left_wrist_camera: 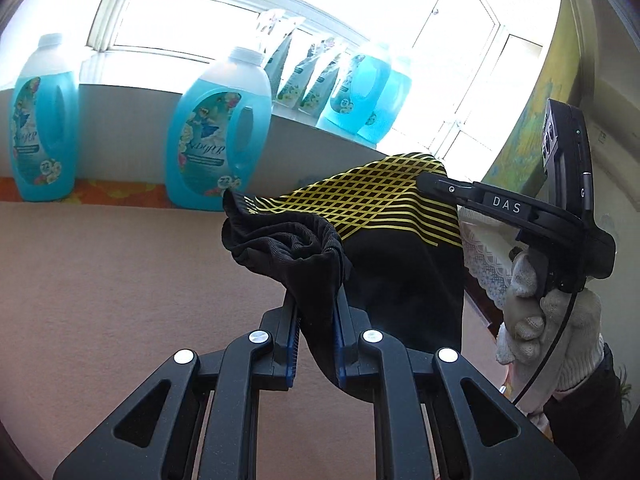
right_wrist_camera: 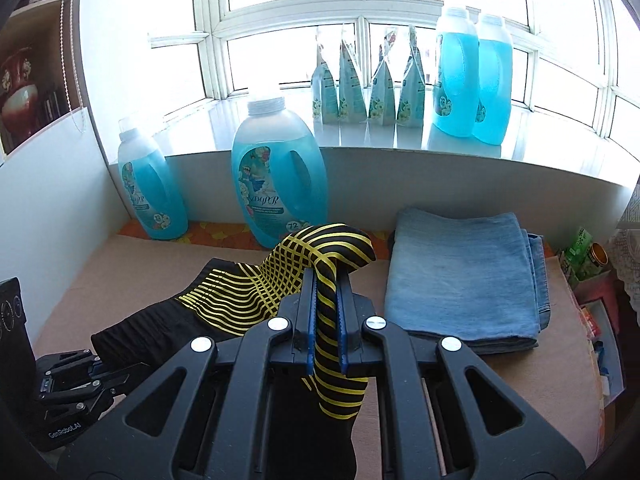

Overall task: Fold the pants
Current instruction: 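Carry the folded pants with both tools over the folded blue jeans stack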

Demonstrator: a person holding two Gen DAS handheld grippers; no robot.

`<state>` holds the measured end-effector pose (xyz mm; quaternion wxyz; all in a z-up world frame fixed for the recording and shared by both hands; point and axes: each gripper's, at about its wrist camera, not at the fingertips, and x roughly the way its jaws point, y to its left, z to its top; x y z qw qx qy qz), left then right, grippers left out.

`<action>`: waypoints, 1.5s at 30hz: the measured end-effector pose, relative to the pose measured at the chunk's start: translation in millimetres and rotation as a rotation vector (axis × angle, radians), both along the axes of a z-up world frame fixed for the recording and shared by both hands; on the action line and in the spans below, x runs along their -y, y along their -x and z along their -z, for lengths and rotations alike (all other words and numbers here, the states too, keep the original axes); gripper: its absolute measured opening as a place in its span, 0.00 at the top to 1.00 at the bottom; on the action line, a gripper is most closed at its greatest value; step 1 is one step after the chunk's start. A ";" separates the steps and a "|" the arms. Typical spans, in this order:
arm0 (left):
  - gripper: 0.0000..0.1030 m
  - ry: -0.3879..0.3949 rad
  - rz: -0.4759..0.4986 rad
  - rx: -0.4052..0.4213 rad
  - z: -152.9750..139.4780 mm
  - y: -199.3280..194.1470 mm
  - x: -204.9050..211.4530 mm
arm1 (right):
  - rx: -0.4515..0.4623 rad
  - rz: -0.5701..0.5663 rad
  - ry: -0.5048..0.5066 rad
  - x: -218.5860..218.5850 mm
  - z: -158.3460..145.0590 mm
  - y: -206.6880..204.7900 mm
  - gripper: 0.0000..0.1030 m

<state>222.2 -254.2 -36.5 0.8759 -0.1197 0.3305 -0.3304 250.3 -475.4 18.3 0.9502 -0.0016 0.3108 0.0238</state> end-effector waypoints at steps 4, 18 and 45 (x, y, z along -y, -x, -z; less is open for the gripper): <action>0.88 0.000 0.037 0.024 -6.4 -17.1 42.0 | 0.022 0.026 0.047 37.7 -14.1 -11.8 0.91; 0.88 0.005 0.133 0.106 -17.2 -100.0 178.0 | 0.028 0.129 0.229 168.7 -22.5 -109.2 0.91; 0.80 -0.134 0.094 -0.002 53.4 -114.3 170.3 | -0.081 0.308 0.071 265.4 70.2 -98.4 0.60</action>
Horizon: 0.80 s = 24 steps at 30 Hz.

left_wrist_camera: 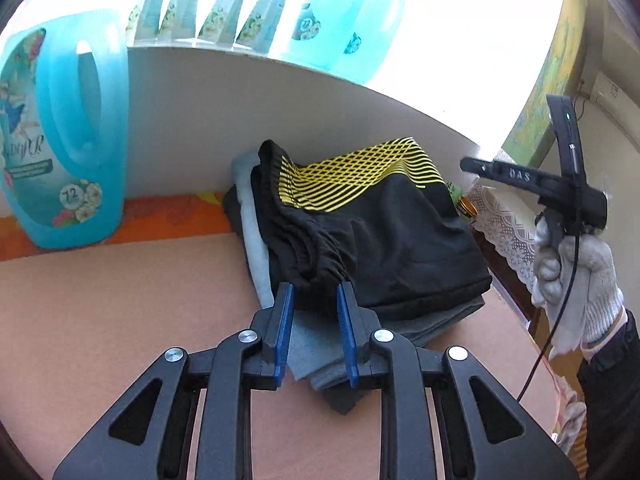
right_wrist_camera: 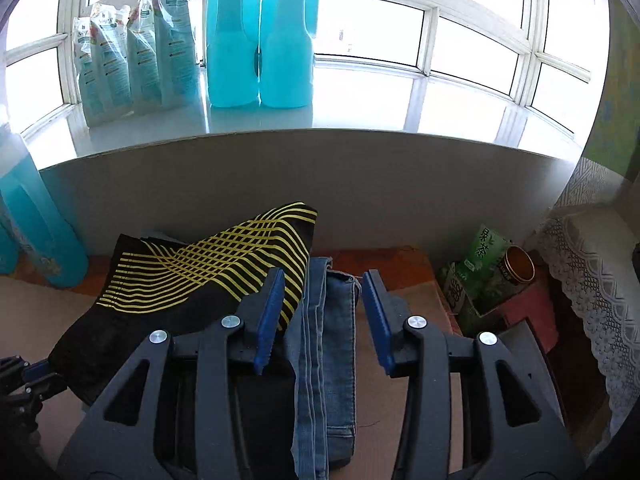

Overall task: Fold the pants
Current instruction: 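Carry the folded pants with both tools over the folded blue jeans stack, then lower the pants onto the jeans stack and open both tools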

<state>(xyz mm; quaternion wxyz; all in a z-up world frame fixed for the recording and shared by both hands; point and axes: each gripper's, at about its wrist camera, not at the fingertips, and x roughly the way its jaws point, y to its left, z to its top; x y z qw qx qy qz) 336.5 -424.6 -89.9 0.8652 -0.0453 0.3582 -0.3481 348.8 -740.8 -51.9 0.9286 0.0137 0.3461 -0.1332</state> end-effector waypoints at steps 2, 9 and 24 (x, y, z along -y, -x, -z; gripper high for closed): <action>0.80 -0.003 0.006 0.026 -11.1 -3.5 -0.5 | -0.004 -0.014 -0.046 -7.0 10.1 24.3 0.59; 0.80 -0.078 0.033 0.036 -10.2 -18.2 33.6 | -0.071 -0.041 -0.225 -7.2 47.3 54.3 0.59; 0.77 -0.165 0.028 -0.031 30.1 -24.7 43.2 | -0.100 -0.043 -0.070 -23.5 47.4 66.4 0.93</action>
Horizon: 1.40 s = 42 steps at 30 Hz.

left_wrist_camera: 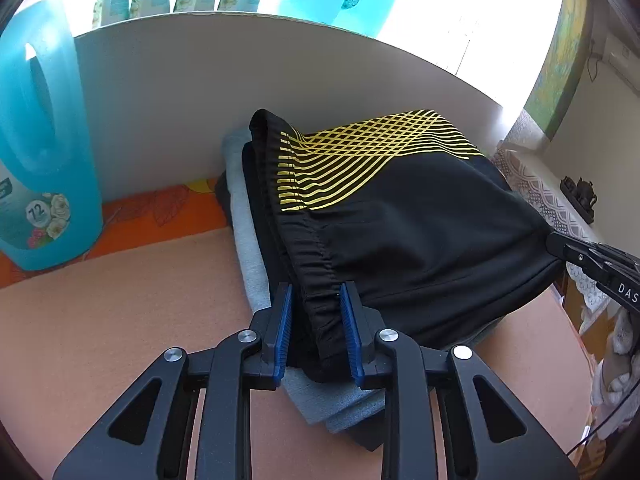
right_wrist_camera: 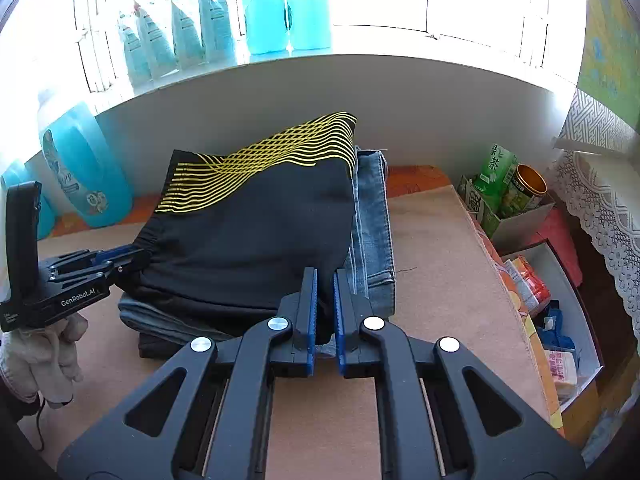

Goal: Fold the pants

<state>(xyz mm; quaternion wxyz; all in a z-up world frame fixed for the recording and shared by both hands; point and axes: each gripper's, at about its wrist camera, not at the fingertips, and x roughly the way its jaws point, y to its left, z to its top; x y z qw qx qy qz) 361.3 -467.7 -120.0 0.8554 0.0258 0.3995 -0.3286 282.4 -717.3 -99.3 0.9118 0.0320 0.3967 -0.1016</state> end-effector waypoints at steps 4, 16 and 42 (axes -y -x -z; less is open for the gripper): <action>0.76 0.008 -0.010 -0.007 2.4 -3.3 -1.8 | -0.008 0.030 -0.037 9.1 7.3 1.6 0.88; 0.67 0.013 -0.049 -0.013 -15.4 5.2 -30.9 | 0.044 0.092 -0.029 11.1 -10.4 44.5 0.82; 0.44 0.082 0.072 0.121 -84.1 158.2 -81.8 | 0.249 0.096 0.106 -112.1 -81.1 201.7 0.28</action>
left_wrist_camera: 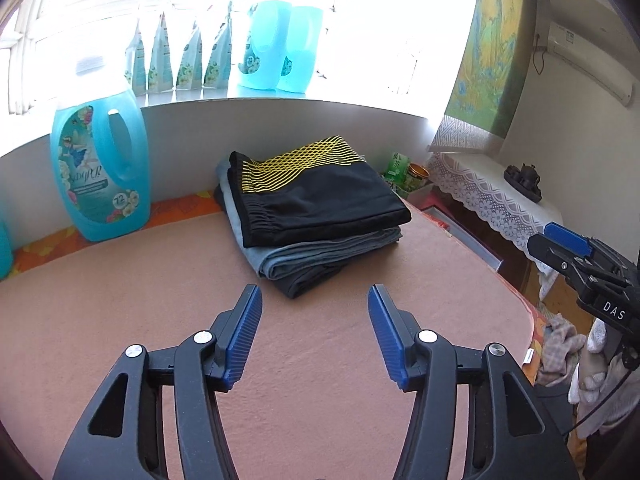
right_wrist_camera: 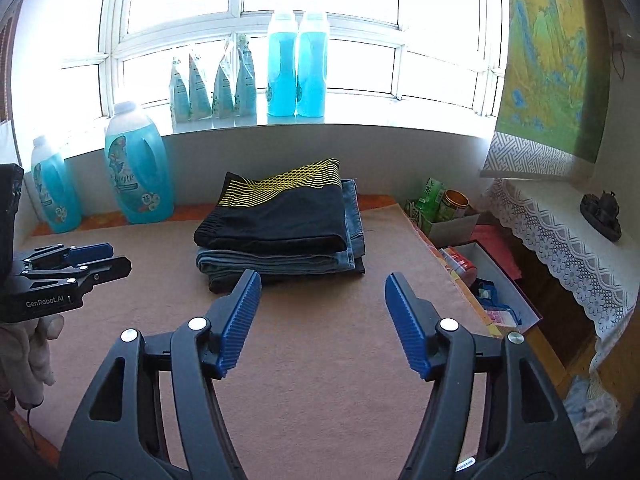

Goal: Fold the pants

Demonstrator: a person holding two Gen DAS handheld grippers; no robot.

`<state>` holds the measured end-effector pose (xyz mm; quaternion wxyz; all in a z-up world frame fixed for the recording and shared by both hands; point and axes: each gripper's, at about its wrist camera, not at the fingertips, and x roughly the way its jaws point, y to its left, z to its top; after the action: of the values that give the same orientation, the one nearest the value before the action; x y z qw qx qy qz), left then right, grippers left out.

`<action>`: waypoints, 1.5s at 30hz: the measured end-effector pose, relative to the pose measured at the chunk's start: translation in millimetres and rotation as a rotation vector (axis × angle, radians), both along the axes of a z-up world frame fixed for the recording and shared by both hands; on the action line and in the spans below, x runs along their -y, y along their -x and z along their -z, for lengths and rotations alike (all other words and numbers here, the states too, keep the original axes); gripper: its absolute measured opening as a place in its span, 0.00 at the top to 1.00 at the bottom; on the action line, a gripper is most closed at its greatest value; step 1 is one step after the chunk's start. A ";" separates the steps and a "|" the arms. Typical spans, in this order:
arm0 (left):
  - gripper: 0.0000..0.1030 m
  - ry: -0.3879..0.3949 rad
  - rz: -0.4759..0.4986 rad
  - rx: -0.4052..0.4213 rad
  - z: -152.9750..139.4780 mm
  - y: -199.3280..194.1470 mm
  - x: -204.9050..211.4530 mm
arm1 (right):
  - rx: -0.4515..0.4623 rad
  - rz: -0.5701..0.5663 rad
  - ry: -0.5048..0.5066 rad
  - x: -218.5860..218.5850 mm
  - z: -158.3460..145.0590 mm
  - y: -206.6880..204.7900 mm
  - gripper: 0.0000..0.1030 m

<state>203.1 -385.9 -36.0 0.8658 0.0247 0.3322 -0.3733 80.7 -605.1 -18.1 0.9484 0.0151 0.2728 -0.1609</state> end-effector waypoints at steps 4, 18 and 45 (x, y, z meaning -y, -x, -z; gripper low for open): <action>0.44 0.008 0.003 0.001 -4.3 15.1 -8.8 | 0.045 0.003 -0.007 -13.3 -5.7 19.9 0.22; 0.31 -0.047 -0.026 0.073 -13.3 66.7 -25.4 | 0.130 0.022 -0.011 -30.6 -14.9 70.5 0.01; 0.20 -0.050 -0.104 0.090 -10.0 109.0 -43.2 | 0.115 0.087 -0.117 -19.7 15.4 110.6 0.00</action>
<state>94.1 -342.7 -26.0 0.8972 0.0459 0.3032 -0.3179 -29.9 -585.4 -33.5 0.9521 0.0916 0.2259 -0.1847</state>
